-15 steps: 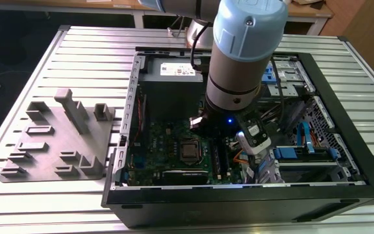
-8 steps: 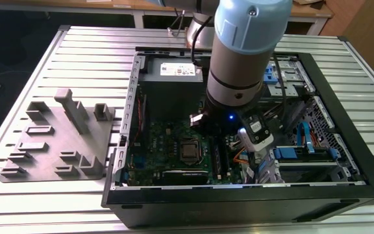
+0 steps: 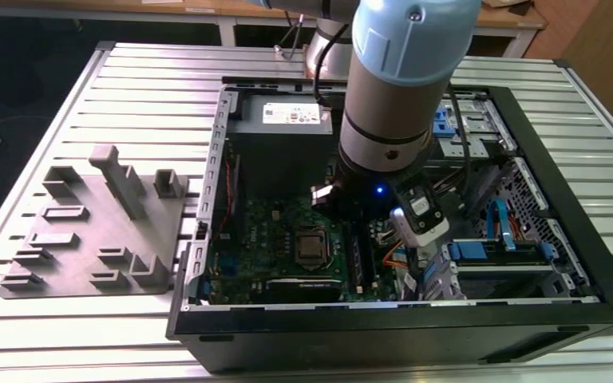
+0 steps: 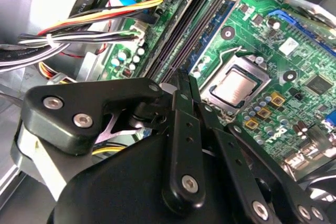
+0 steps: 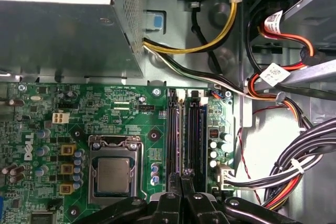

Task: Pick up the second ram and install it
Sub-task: 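Insert the second ram into the second slot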

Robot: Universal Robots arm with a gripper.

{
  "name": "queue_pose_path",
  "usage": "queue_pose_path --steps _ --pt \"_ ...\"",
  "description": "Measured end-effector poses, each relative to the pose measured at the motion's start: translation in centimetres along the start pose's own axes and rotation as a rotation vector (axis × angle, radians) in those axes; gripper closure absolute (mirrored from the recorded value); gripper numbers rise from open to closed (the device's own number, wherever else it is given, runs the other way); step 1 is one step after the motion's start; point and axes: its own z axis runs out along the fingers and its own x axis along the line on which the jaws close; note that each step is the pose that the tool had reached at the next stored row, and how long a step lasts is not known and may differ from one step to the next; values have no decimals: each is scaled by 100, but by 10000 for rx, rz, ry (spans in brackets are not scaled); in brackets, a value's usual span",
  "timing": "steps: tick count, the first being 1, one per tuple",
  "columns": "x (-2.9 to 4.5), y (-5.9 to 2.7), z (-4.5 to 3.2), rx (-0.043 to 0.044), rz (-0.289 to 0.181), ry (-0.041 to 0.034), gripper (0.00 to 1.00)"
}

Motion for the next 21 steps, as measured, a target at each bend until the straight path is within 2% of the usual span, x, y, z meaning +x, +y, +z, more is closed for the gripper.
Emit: queue_pose_path --steps 14,21 --pt "-21 9 4 62 75 -5 91" --pt "-19 8 16 61 74 -6 91"
